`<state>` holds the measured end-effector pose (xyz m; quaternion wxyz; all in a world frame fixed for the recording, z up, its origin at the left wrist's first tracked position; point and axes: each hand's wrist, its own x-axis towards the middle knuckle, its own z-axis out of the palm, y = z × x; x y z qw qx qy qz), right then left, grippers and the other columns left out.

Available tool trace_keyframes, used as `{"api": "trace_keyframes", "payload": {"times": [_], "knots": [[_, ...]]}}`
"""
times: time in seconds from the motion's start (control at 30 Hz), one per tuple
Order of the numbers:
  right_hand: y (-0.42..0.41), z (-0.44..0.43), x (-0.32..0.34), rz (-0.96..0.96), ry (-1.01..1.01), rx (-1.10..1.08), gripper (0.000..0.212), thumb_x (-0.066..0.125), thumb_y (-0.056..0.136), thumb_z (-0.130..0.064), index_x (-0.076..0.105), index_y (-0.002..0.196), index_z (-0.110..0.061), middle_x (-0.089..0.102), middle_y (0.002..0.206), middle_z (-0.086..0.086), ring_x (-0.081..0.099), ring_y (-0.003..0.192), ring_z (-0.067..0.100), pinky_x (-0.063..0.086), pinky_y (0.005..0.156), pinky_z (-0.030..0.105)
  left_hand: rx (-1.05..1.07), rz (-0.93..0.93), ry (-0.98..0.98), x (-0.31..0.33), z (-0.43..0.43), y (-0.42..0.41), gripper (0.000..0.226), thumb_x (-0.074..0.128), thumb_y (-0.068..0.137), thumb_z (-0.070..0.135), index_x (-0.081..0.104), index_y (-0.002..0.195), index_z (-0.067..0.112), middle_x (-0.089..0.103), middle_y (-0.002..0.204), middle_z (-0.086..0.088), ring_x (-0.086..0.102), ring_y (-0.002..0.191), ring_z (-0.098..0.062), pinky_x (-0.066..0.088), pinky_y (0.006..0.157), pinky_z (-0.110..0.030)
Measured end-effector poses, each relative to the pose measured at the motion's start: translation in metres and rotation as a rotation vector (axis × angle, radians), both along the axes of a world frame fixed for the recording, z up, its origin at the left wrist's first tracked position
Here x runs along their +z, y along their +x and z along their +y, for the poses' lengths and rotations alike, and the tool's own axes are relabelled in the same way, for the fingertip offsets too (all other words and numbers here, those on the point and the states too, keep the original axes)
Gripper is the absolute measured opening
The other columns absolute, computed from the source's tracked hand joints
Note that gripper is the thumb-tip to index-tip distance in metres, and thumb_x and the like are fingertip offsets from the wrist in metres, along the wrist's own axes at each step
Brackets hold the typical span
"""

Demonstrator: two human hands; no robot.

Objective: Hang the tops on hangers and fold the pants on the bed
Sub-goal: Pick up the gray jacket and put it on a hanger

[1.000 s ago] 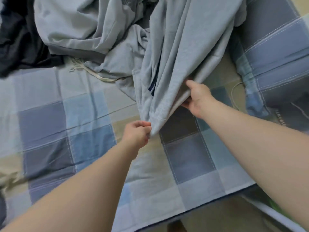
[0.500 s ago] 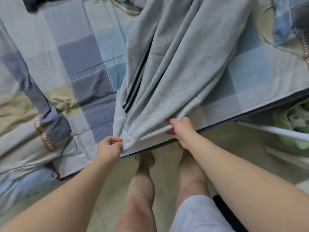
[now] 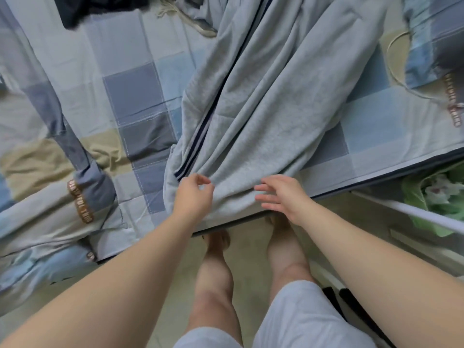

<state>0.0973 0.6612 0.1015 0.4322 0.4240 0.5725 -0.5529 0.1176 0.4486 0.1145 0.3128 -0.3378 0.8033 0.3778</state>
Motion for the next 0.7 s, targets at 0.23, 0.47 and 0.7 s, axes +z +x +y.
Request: {"api": "trace_keyframes", "payload": {"times": [0.23, 0.47, 0.7], "knots": [[-0.128, 0.089, -0.006, 0.176, 0.110, -0.009, 0.017, 0.054, 0.102, -0.025, 0.057, 0.117, -0.017, 0.070, 0.108, 0.005, 0.066, 0.104, 0.024, 0.053, 0.095, 0.045, -0.275, 0.051, 0.084, -0.029, 0.102, -0.117, 0.018, 0.057, 0.097, 0.030, 0.063, 0.111, 0.019, 0.058, 0.119, 0.001, 0.064, 0.089, -0.018, 0.053, 0.071, -0.033], [-0.245, 0.173, -0.045, 0.453, 0.358, 0.204, 0.044, 0.068, 0.092, -0.021, 0.053, 0.134, -0.016, 0.058, 0.109, 0.000, 0.057, 0.103, 0.017, 0.047, 0.096, 0.034, -0.715, 0.396, -0.166, -0.071, 0.193, -0.266, 0.032, 0.057, 0.092, 0.028, 0.058, 0.122, 0.019, 0.048, 0.132, -0.009, 0.047, 0.120, -0.033, 0.045, 0.096, -0.043], [-0.352, 0.212, -0.096, 0.603, 0.552, 0.412, 0.094, 0.069, 0.082, -0.048, 0.018, 0.157, -0.027, 0.035, 0.156, 0.009, 0.034, 0.143, 0.031, 0.029, 0.118, 0.043, -0.667, 0.489, -0.419, -0.102, 0.225, -0.401, 0.055, 0.051, 0.094, 0.045, 0.038, 0.144, 0.025, 0.027, 0.159, -0.005, 0.022, 0.144, -0.036, 0.023, 0.113, -0.053]]}}
